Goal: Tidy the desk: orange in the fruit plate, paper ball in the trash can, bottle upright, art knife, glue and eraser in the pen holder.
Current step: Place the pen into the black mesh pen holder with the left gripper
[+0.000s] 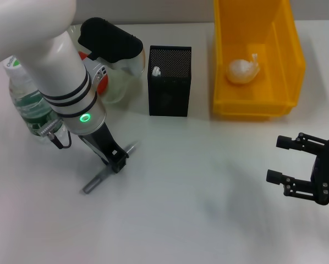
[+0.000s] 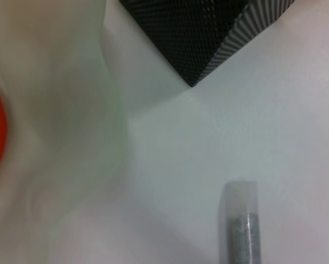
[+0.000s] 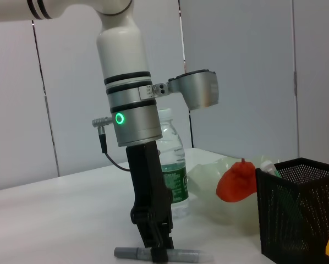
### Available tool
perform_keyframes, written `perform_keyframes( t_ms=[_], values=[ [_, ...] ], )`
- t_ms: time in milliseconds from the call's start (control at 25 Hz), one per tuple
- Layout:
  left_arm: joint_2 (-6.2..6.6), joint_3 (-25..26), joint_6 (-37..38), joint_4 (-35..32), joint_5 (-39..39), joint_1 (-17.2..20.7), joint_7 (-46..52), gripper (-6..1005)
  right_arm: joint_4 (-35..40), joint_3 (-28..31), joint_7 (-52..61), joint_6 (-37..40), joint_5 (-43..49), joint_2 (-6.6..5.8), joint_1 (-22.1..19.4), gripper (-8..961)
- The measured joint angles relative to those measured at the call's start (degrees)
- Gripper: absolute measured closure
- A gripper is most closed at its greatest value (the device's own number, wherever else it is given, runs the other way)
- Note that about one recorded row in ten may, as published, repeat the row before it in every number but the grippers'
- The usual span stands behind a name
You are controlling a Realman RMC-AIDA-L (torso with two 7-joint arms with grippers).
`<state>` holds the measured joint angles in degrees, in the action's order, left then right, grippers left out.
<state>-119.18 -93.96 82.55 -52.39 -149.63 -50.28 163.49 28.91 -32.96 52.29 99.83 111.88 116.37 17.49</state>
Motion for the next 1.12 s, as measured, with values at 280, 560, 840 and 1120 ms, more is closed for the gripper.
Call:
perform_keyframes(
  t_ms=[280,560,840,1120],
  values=[
    [0.0,0.0,-0.3,0.2,-0.1,0.0,-1.0,779,0.0,0.0,0.1,-0.1,0.0,0.0,0.1,199],
    [0.0,1.0,0.2,-1.9,0.5,0.7,-2.3,823,0.0,0.1,0.2,-0.1,0.0,0.0,0.1,198],
    [0.41,8.8,2.1,-9.0,8.3,5.3,-12.5,833,0.0,0.2,0.2,-0.1,-0.1,0.0,0.0,198],
    [0.53,19.9,2.6,-9.9,28.2,12.2,-33.3,843,0.0,0.2,0.7,-0.1,-0.1,0.0,-0.2,198]
  ],
)
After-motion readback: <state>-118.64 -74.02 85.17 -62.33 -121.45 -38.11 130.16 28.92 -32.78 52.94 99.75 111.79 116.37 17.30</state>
